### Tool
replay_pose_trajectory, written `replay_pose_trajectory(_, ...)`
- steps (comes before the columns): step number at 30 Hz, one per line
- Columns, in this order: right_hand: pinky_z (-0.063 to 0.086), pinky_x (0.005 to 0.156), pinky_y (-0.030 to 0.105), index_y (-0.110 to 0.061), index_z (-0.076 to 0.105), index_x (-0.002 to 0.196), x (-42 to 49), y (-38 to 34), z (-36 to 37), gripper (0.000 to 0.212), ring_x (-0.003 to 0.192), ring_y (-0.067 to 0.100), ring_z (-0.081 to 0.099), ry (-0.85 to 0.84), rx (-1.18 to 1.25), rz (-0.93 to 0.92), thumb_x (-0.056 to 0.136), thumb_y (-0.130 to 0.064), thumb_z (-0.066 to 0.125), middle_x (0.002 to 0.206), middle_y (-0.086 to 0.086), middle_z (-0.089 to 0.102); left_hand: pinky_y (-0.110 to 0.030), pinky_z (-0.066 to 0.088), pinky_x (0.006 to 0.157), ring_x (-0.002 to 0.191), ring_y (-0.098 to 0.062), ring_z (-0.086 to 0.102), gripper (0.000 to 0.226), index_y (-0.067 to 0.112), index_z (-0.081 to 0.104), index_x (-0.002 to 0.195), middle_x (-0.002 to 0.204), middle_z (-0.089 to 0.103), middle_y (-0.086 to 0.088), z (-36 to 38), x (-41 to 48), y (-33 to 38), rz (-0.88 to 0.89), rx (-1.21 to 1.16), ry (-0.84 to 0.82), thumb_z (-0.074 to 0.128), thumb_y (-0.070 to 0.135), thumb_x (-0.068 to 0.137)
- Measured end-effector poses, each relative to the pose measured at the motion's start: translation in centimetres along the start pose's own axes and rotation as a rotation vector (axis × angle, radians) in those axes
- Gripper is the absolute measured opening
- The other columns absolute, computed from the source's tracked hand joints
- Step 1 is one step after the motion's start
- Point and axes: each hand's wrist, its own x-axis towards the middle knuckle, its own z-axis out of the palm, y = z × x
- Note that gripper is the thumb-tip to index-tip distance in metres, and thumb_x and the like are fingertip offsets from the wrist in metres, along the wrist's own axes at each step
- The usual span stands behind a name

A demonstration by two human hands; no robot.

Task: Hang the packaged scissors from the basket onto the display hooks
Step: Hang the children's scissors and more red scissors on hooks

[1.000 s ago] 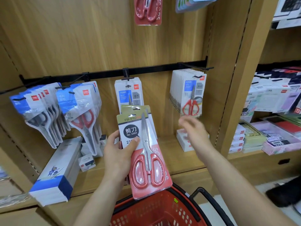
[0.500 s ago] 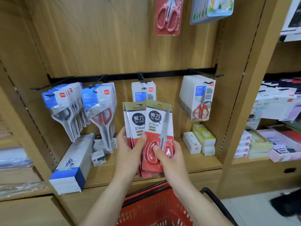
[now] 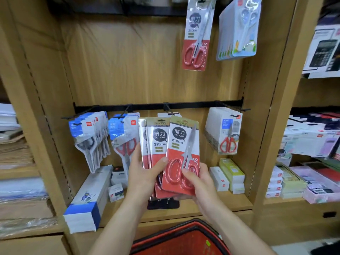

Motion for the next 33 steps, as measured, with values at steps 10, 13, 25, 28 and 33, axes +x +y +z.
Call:
replay_pose_trajectory(10,0.059,0.065,0.022,-0.018,0.058,0.124,1.3,-6.1,-2.2,0.043,0.093,0.017,0.077,-0.04,-0.134,-0.15,0.085,-0.025,0.075,0.111,0.004,0.077,-0.051,0.057,0.099,0.107,-0.023,0.075,0.053,0.042,0.062,0.113,0.109,0.078,0.01,-0.1,2.4,3.3,0.007,-0.067,0.065,0.089,0.012,0.078)
replay_pose_trajectory(13,0.058,0.054,0.026,-0.02,0.061,0.126,2.3,-8.7,-2.1,0.043,0.091,0.025,0.078,-0.012,-0.069,-0.212,0.084,-0.024,0.072,0.108,0.005,0.078,-0.054,0.058,0.096,0.103,-0.029,0.076,0.053,0.045,0.06,0.107,0.109,0.078,0.003,0.1,3.6,4.8,-0.007,-0.09,0.082,0.091,0.015,0.076)
replay_pose_trajectory(25,0.055,0.051,0.027,-0.025,0.048,0.148,15.7,-24.7,-1.2,0.055,0.081,0.019,0.073,0.187,-0.191,-0.656,0.099,-0.01,0.067,0.115,-0.003,0.072,-0.033,0.06,0.077,0.092,-0.016,0.077,0.053,0.041,0.061,0.105,0.104,0.079,0.004,1.3,10.5,12.8,0.293,-0.01,0.02,0.087,0.004,0.078)
replay_pose_trajectory(28,0.055,0.052,0.029,-0.027,0.042,0.151,17.9,-26.4,-0.8,0.059,0.084,0.018,0.072,0.193,-0.191,-0.676,0.1,-0.01,0.066,0.114,-0.007,0.07,-0.035,0.061,0.079,0.091,-0.015,0.077,0.053,0.042,0.061,0.103,0.101,0.08,0.007,1.6,12.1,14.1,0.333,-0.012,0.015,0.087,0.003,0.079)
replay_pose_trajectory(33,0.056,0.055,0.029,-0.034,0.043,0.149,19.8,-26.6,-0.9,0.057,0.089,0.017,0.075,0.203,-0.195,-0.702,0.1,-0.015,0.066,0.111,-0.014,0.071,-0.042,0.062,0.087,0.095,-0.016,0.078,0.056,0.041,0.06,0.111,0.106,0.079,0.005,1.7,14.3,15.4,0.355,-0.013,-0.007,0.088,0.006,0.079)
